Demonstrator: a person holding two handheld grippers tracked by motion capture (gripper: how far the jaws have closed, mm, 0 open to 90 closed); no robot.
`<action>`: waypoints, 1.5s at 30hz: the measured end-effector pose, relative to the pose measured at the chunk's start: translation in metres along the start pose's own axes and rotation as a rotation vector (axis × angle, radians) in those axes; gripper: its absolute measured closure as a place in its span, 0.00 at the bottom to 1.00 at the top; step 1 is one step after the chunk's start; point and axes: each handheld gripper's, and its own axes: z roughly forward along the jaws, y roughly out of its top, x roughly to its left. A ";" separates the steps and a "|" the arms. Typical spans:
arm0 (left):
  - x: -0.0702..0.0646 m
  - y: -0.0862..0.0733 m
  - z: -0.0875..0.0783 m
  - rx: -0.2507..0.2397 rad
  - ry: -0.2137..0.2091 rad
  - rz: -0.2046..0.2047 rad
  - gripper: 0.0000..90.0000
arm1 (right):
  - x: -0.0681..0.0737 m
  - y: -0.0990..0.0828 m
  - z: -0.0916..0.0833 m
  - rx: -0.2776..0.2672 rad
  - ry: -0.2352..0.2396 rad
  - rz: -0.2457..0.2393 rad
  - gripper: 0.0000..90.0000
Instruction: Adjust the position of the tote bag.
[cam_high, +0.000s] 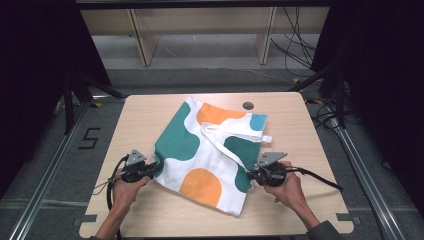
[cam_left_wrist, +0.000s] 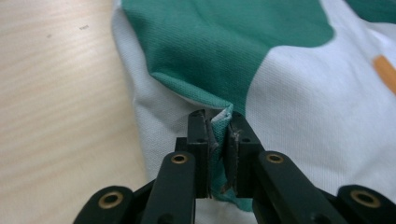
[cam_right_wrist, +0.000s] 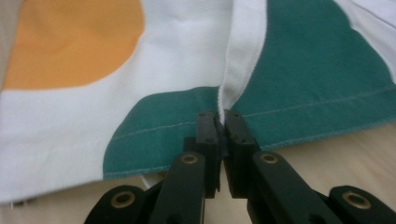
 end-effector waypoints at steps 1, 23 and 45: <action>0.003 0.003 0.005 0.002 0.008 -0.002 0.90 | 0.005 -0.001 -0.002 0.017 0.013 -0.009 0.96; 0.045 0.033 0.047 -0.064 0.043 -0.204 0.52 | 0.054 0.018 0.007 -0.050 0.151 -0.049 0.73; -0.049 -0.020 -0.013 0.016 -0.104 -0.278 0.24 | -0.137 -0.018 -0.030 0.006 -0.281 0.333 0.39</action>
